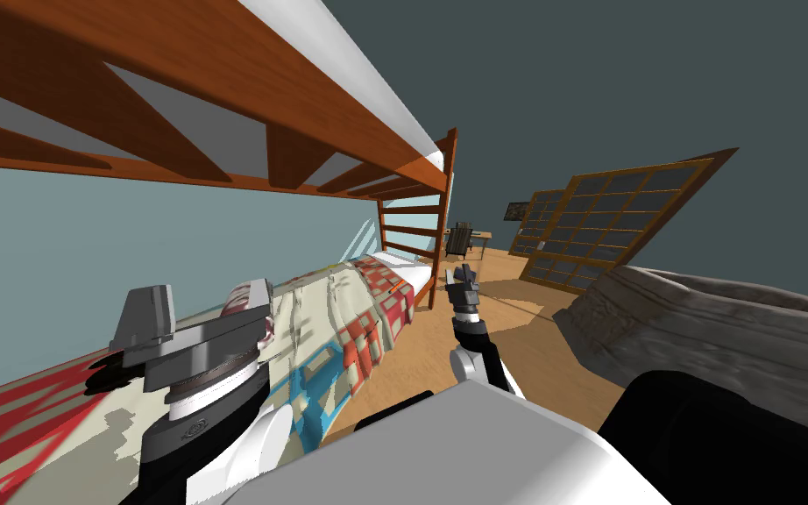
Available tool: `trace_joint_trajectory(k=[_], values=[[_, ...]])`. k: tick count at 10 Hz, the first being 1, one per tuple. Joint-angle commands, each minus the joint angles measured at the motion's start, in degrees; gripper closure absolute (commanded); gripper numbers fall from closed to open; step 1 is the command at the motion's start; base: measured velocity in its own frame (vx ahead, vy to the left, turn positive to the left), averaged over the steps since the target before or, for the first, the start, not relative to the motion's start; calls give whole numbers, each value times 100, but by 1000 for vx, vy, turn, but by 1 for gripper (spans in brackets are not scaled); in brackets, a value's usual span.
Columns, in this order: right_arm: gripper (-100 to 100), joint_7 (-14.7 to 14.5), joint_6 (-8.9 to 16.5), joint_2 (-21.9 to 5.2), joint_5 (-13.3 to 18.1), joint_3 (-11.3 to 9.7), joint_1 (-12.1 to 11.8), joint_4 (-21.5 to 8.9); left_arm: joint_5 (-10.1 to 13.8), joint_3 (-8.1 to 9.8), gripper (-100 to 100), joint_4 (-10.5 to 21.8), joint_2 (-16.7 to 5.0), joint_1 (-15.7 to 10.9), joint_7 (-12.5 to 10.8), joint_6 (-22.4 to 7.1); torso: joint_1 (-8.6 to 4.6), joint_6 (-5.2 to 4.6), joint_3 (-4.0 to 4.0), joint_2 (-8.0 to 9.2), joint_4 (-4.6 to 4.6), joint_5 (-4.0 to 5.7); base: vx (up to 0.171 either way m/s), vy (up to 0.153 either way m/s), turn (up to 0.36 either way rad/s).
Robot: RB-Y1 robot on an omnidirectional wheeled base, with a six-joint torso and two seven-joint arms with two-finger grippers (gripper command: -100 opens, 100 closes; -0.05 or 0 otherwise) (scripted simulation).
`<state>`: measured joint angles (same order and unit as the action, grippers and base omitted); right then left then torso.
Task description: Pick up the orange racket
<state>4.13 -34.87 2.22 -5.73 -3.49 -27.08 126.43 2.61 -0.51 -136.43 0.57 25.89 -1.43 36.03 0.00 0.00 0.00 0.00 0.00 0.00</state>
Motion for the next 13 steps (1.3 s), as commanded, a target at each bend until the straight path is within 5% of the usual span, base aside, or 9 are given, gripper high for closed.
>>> trace_joint_trajectory(k=[1,6,13], values=[[-100,37,95,-162,-67,-8,20,-28,0,0,0,0,0,0,0,0,0,0,0,0,0,0,-7,-10,9],[-100,378,825,-795,-675,-45,309,-347,0,0,0,0,0,0,0,0,-13,0,1,2,0,3,-9,-25,18],[-100,908,1913,-1209,-1558,-69,781,-952,0,0,0,0,0,0,0,0,-10,0,2,3,-1,3,-15,-27,0]])
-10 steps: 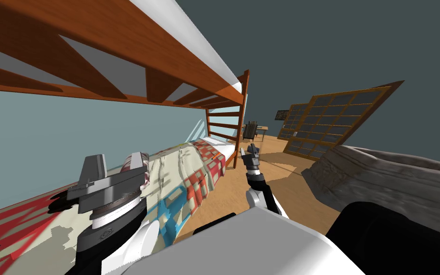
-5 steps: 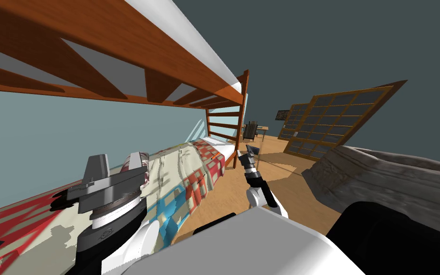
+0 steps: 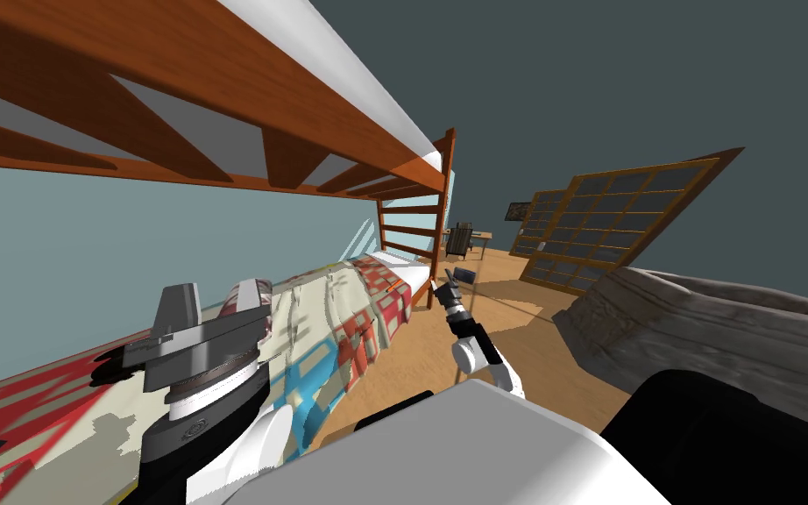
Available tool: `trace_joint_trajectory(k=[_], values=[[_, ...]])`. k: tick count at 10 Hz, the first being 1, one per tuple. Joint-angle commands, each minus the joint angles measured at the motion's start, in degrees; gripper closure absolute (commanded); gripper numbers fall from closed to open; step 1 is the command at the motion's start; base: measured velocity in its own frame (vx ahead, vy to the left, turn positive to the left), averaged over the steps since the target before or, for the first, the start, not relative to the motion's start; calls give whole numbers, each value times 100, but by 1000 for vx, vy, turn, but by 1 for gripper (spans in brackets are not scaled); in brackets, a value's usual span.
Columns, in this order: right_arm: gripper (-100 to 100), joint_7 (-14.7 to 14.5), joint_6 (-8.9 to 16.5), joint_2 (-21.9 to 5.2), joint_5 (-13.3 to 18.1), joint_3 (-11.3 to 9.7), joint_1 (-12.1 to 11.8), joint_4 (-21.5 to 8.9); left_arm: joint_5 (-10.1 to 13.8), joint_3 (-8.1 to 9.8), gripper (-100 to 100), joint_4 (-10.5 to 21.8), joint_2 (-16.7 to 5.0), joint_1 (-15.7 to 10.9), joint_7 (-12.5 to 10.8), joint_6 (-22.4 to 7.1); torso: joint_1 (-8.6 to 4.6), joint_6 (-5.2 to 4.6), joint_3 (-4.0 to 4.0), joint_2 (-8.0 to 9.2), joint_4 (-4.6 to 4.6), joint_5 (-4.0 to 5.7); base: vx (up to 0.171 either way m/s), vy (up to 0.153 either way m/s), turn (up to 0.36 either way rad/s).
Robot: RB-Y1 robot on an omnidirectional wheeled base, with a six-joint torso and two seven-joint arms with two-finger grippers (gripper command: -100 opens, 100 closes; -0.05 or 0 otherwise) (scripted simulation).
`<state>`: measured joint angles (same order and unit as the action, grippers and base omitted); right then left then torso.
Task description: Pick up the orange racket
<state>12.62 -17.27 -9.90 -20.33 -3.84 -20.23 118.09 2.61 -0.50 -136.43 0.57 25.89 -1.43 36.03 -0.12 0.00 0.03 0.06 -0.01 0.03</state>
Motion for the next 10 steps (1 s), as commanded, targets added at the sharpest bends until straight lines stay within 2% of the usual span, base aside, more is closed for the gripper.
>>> trace_joint_trajectory(k=[1,2,3,4,5,6,7,8,9,10], values=[[-100,219,286,-80,-286,-37,241,-286,0,0,0,0,0,0,0,0,0,0,0,0,0,0,-32,-42,-21],[-100,219,445,-80,-359,-37,241,-352,0,0,0,0,0,0,0,0,-4,1,1,2,-1,1,-24,-32,0],[-100,389,614,-155,-578,-38,396,-584,0,0,0,0,0,0,0,0,-1,0,1,1,-1,0,-21,-27,-18],[-100,389,745,-155,-629,-38,396,-586,0,0,0,0,0,0,0,0,0,0,0,-1,0,0,-14,-21,-6],[-100,564,940,-221,-867,-38,561,-838,0,0,0,0,0,0,0,0,3,0,0,-1,0,-1,-17,-25,-23],[-100,564,1049,-221,-909,-38,561,-838,0,0,0,0,0,0,0,0,3,0,-1,-1,0,-1,-11,-20,-7],[-100,746,1272,-278,-1126,-37,733,-1070,0,0,0,0,0,0,0,0,5,0,-1,-2,0,-1,-7,-23,-22],[-100,746,1357,-278,-1194,-37,733,-1105,0,0,0,0,0,0,0,0,3,0,-2,-4,0,-1,-8,-17,-11],[-100,931,1608,-323,-1407,-35,913,-1310,0,0,0,0,0,0,0,0,5,0,-2,-4,1,-1,-10,-15,-29],[-100,931,1665,-323,-1484,-35,913,-1385,0,0,0,0,0,0,0,0,6,0,-3,-5,1,-1,-6,-13,-8]])
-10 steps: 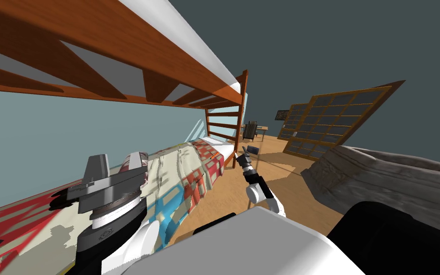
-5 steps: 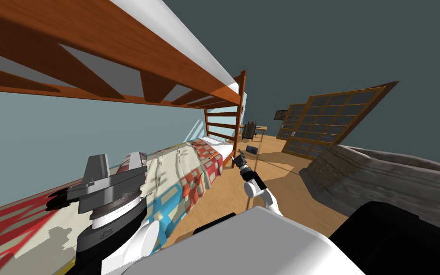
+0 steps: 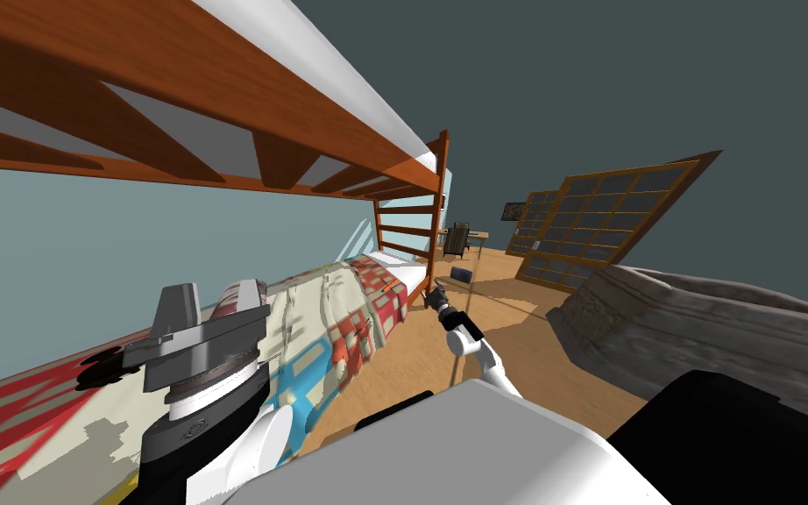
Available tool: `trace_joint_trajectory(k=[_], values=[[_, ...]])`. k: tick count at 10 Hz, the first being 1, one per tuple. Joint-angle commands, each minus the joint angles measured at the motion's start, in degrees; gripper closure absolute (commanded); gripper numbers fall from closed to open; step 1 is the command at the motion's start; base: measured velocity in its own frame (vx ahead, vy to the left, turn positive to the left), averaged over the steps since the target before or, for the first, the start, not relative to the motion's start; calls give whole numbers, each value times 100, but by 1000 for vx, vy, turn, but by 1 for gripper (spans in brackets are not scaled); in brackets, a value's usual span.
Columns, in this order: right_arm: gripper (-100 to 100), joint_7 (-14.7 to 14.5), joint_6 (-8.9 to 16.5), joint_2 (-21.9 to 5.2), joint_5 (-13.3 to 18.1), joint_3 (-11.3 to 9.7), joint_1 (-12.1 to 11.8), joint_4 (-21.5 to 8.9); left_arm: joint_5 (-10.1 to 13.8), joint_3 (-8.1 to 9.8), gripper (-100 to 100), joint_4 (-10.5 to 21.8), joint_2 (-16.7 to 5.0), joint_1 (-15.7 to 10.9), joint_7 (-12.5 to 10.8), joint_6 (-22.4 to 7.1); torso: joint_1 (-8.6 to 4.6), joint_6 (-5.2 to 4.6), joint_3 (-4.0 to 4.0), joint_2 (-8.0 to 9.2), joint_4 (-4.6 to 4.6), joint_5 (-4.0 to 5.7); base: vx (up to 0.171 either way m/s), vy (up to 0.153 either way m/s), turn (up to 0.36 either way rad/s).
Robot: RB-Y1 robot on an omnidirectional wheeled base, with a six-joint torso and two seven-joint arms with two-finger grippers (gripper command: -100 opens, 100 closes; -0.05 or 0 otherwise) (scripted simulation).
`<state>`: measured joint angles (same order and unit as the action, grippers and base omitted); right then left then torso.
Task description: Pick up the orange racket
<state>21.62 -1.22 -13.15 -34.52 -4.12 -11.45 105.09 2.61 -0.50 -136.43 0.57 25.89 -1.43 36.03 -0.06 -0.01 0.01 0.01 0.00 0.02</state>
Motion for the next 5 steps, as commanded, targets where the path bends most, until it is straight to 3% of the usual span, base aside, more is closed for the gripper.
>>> trace_joint_trajectory(k=[1,4,5], values=[[-100,219,286,-32,-286,-3,221,-286,0,0,0,0,0,0,0,0,0,0,0,0,0,0,-3,-17,-30],[-100,407,672,-56,-652,1,414,-676,0,0,0,0,0,0,0,0,3,1,-3,-6,1,0,4,-7,-13],[-100,595,822,-69,-872,7,613,-977,0,0,0,0,0,0,0,0,5,1,-3,-6,1,-1,10,-3,-22]])
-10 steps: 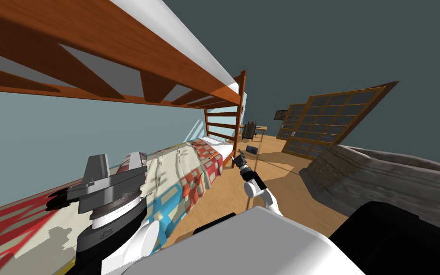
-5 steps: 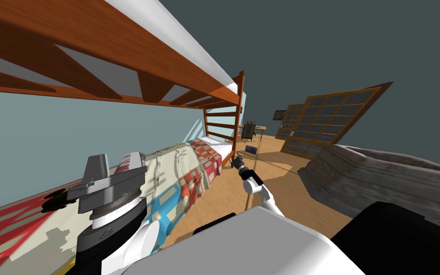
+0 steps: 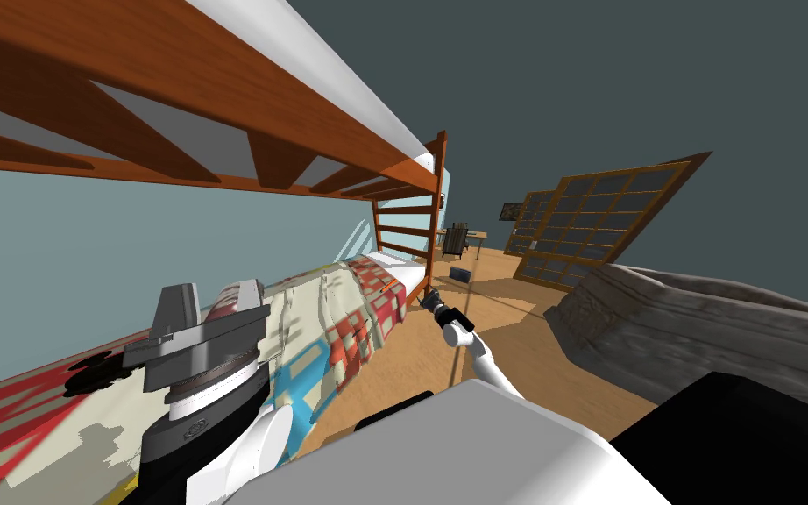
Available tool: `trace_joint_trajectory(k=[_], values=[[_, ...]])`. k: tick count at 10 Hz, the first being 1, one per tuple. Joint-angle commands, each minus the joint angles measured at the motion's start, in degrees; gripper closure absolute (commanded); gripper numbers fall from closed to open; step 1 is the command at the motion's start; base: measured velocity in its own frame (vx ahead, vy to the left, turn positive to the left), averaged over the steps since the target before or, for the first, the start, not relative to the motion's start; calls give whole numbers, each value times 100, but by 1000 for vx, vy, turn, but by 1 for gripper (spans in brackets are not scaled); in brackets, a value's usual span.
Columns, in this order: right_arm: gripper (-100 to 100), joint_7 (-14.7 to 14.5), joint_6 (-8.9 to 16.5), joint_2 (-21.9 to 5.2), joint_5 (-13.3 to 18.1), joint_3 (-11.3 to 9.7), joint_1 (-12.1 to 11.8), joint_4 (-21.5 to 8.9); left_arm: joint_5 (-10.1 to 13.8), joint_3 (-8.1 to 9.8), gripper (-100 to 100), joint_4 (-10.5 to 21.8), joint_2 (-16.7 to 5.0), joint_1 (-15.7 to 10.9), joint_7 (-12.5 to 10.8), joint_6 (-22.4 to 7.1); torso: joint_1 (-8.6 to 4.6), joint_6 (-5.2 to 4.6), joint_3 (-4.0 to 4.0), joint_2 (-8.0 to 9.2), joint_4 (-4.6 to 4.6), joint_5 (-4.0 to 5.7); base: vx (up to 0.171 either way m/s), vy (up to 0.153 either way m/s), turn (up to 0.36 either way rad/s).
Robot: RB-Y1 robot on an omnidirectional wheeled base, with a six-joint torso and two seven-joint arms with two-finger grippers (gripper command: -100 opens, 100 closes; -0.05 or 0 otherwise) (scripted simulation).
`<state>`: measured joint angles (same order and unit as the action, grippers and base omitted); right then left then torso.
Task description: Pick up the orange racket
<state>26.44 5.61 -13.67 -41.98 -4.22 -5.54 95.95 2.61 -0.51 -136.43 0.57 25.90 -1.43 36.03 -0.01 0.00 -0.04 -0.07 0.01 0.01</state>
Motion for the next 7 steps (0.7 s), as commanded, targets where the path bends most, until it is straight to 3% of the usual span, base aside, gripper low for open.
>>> trace_joint_trajectory(k=[1,4,7], values=[[-100,113,286,-18,-199,17,22,-71,0,0,0,0,0,0,0,0,0,0,0,0,0,0,11,-1,-10],[-100,488,787,-22,-722,29,422,-616,0,0,0,0,0,0,0,0,2,-1,0,0,0,0,16,2,-22],[-100,678,1163,-12,-1065,33,616,-1046,0,0,0,0,0,0,0,0,5,0,-2,-4,0,-1,20,7,-15]])
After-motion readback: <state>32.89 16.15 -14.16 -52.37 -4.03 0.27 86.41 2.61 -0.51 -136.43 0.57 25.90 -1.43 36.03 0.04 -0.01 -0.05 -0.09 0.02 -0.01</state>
